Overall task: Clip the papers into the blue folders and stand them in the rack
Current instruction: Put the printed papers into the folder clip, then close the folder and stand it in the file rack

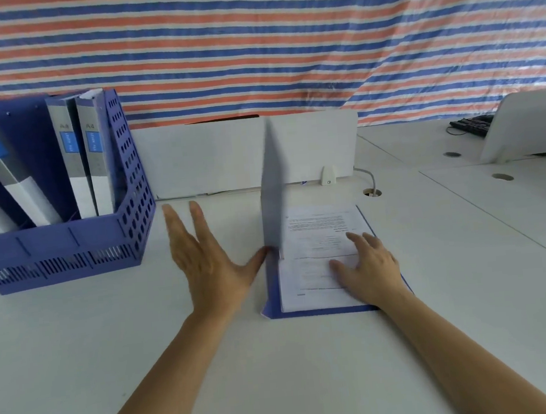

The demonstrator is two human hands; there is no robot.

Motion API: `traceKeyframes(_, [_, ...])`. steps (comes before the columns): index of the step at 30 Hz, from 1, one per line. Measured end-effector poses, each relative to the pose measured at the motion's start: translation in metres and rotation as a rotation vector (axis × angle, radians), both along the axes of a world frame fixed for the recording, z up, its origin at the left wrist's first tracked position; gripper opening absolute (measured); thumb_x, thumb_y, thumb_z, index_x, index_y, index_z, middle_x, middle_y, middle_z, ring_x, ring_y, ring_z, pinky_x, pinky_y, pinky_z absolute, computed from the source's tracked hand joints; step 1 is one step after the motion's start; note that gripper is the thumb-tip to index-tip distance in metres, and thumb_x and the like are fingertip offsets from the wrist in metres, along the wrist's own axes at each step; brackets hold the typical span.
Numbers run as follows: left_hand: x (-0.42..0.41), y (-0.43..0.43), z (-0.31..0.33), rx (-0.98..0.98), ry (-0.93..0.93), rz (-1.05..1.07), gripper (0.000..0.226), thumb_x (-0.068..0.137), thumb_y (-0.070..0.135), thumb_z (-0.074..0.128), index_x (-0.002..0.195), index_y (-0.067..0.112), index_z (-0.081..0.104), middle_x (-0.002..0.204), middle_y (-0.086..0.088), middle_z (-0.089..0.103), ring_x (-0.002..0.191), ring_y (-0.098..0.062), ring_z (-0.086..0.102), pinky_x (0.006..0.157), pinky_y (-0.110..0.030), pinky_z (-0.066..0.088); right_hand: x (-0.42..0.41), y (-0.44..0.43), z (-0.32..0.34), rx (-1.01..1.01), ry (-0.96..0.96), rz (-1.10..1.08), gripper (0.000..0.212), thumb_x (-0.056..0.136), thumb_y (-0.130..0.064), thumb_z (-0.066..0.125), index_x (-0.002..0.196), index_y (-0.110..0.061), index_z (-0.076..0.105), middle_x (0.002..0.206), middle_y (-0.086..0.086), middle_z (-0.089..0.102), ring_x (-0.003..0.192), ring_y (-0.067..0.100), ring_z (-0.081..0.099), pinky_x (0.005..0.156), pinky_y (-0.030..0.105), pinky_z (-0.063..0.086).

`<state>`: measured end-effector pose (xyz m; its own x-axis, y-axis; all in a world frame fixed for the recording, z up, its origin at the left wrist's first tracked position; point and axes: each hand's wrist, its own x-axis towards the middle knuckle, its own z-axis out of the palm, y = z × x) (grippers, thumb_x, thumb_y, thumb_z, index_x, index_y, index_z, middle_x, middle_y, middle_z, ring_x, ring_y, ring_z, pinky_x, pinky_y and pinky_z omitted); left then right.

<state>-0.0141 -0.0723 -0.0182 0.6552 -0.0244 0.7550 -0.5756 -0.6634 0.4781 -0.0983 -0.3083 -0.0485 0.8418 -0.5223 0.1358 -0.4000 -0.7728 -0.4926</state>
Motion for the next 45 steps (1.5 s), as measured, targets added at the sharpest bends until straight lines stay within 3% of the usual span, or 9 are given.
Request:
traceKeyframes(6, [0.003, -0.009, -0.020, -0.130, 0.603, -0.239, 0.132, 0.065, 0.035, 0.087, 0.148, 0.042, -0.016, 0.159, -0.001, -0.020, 0.148, -0.023, -0.005, 0.116, -0.045, 0.016, -0.004, -0.020, 0.011, 0.450, -0.381, -0.121, 0.014, 0.094, -0.005, 0.052, 0.102, -0.010, 0.062, 0.103, 0.006, 0.064, 0.093, 0.027, 0.057, 0.081, 0.036, 0.045])
traceKeyframes(11, [0.014, -0.010, -0.015, -0.651, 1.052, -0.474, 0.110, 0.078, 0.011, 0.075, 0.150, 0.039, -0.003, 0.152, -0.003, 0.028, 0.131, -0.025, 0.045, 0.106, -0.046, 0.041, -0.009, -0.033, 0.024, 1.130, -0.452, -0.191, 0.040, 0.100, -0.030, 0.041, 0.138, -0.019, 0.052, 0.131, 0.001, 0.055, 0.120, 0.024, 0.055, 0.099, 0.043, 0.048])
traceKeyframes(16, [0.017, -0.005, -0.001, -0.893, 1.144, -0.459, 0.039, 0.088, 0.014, 0.064, 0.121, 0.003, 0.046, 0.092, -0.012, 0.070, 0.087, -0.025, 0.068, 0.077, -0.038, 0.055, -0.011, -0.027, 0.019, 0.913, -0.319, -0.021, 0.045, 0.090, -0.035, 0.060, 0.134, -0.027, 0.056, 0.133, -0.002, 0.059, 0.118, 0.018, 0.057, 0.100, 0.034, 0.044])
traceKeyframes(20, [0.010, 0.005, -0.001, -0.800, 1.275, -0.525, 0.032, 0.084, 0.019, 0.069, 0.111, 0.002, 0.065, 0.101, -0.018, 0.073, 0.095, -0.037, 0.069, 0.084, -0.044, 0.056, -0.012, -0.018, 0.014, 0.807, -0.250, 0.058, 0.053, 0.090, -0.028, 0.064, 0.141, -0.029, 0.050, 0.139, -0.005, 0.054, 0.120, 0.017, 0.055, 0.100, 0.034, 0.044])
traceKeyframes(26, [0.003, 0.017, 0.012, -0.766, 1.063, -0.652, 0.033, 0.082, 0.006, 0.069, 0.115, 0.012, 0.065, 0.102, -0.012, 0.072, 0.094, -0.032, 0.068, 0.084, -0.044, 0.055, -0.004, -0.001, 0.021, 0.847, -0.221, 0.081, 0.059, 0.093, -0.034, 0.060, 0.147, -0.024, 0.039, 0.141, -0.006, 0.050, 0.118, 0.015, 0.054, 0.096, 0.031, 0.042])
traceKeyframes(33, [0.002, 0.034, 0.058, -0.665, 0.606, -0.734, 0.028, 0.079, 0.002, 0.070, 0.098, 0.023, 0.067, 0.093, 0.000, 0.070, 0.091, -0.015, 0.066, 0.082, -0.027, 0.054, 0.008, 0.032, 0.051, 0.899, -0.513, 0.166, 0.022, 0.092, -0.030, 0.053, 0.100, -0.012, 0.061, 0.105, 0.006, 0.067, 0.093, 0.016, 0.058, 0.084, 0.036, 0.044])
traceKeyframes(38, [-0.002, 0.057, 0.060, -0.475, 0.692, -0.754, 0.023, 0.076, 0.018, 0.076, 0.095, 0.011, 0.067, 0.091, -0.007, 0.069, 0.094, -0.021, 0.066, 0.089, -0.036, 0.051, 0.009, 0.044, 0.049, 0.887, -0.525, 0.211, 0.018, 0.092, -0.023, 0.051, 0.105, -0.016, 0.062, 0.110, 0.001, 0.067, 0.104, 0.020, 0.061, 0.095, 0.041, 0.046])
traceKeyframes(42, [-0.007, 0.077, 0.080, -0.233, 0.705, -0.786, 0.013, 0.084, 0.012, 0.071, 0.075, 0.019, 0.066, 0.075, 0.005, 0.064, 0.077, -0.009, 0.062, 0.076, -0.020, 0.048, 0.011, 0.053, 0.053, 0.846, -0.534, 0.220, 0.017, 0.092, -0.025, 0.050, 0.103, -0.018, 0.062, 0.111, 0.002, 0.066, 0.110, 0.025, 0.059, 0.098, 0.045, 0.045])
traceKeyframes(45, [-0.009, 0.093, 0.091, -0.102, 0.688, -0.747, 0.031, 0.084, 0.028, 0.072, 0.097, 0.001, 0.061, 0.092, -0.016, 0.064, 0.090, -0.024, 0.063, 0.090, -0.036, 0.049, 0.014, 0.065, 0.058, 0.792, -0.561, 0.259, 0.018, 0.091, -0.029, 0.050, 0.099, -0.017, 0.060, 0.110, 0.010, 0.062, 0.094, 0.021, 0.057, 0.087, 0.041, 0.046])
